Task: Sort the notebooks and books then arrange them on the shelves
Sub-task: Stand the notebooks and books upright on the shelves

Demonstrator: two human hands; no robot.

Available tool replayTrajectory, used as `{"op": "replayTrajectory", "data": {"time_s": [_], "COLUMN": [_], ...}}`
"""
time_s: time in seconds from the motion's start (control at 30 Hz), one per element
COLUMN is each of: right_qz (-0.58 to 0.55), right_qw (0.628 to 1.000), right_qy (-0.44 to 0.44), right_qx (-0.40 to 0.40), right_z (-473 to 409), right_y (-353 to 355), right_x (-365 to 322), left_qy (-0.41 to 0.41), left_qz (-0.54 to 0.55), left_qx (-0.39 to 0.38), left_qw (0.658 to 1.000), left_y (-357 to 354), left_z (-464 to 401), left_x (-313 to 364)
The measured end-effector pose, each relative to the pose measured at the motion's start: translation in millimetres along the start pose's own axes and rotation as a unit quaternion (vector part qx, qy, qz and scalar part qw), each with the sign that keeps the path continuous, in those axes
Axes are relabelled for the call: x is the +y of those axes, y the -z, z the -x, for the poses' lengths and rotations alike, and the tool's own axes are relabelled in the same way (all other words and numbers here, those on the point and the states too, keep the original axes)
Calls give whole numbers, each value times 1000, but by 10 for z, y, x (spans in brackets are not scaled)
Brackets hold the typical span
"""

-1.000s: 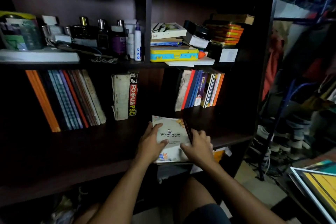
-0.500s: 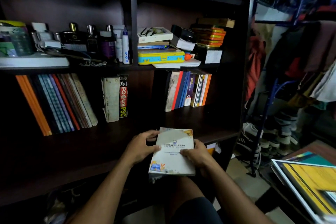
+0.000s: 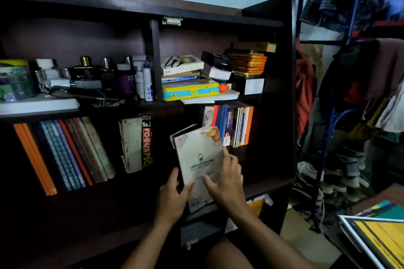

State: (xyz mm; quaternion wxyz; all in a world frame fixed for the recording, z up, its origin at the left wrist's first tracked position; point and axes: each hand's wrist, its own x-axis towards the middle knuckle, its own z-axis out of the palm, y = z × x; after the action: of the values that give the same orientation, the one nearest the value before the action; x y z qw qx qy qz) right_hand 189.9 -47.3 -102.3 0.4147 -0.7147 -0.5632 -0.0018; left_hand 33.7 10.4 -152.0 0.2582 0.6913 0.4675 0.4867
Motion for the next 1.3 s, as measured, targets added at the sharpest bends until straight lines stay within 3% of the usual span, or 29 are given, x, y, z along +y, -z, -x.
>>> {"op": "replayTrajectory", "data": {"time_s": [0.07,0.13,0.27,0.4,0.6,0.73,0.8,0.83,0.9,0.97,1.03,1.17,1.3], "right_qz": [-78,-111,-169,-217,-251,-284,-276,-265,-249,-248,-245,-238,-241], "right_qw": [996,992,980,971,966,958,960,963,968,968,967,969,969], "right_qy": [-25,-64,-95,-10,-27,-49,-43,-31,-20,-34,-50,-49,-33], "right_qx": [19,10,-50,-104,-61,3,20,26,37,34,38,34,37], "right_z": [12,-14,-200,-393,-660,-740,-752,-756,-750,-755,-778,-766,-758], "right_y": [-57,-91,-202,-222,-374,-531,-597,-614,-594,-612,-632,-658,-625], "right_x": [-79,-83,179,493,653,787,821,817,800,795,837,866,847], "left_qy": [-46,-57,-53,-105,-185,-193,-189,-207,-236,-188,-211,-224,-198], "left_qz": [-57,-69,-19,18,-29,53,112,109,12,-114,-194,-338,-381], "left_qx": [58,47,-34,-156,-276,-323,-302,-242,-74,32,30,-56,-74], "left_qw": [996,995,998,982,943,925,928,942,969,975,958,912,900], "left_y": [-116,-277,-592,-722,-804,-864,-857,-852,-854,-899,-1010,-1179,-1143], "left_z": [-32,-99,-212,-423,-1103,-1285,-1335,-1398,-1534,-1644,-1701,-1776,-1792], "left_x": [189,236,188,238,203,-48,-196,-268,-391,-446,-348,-181,-273]}}
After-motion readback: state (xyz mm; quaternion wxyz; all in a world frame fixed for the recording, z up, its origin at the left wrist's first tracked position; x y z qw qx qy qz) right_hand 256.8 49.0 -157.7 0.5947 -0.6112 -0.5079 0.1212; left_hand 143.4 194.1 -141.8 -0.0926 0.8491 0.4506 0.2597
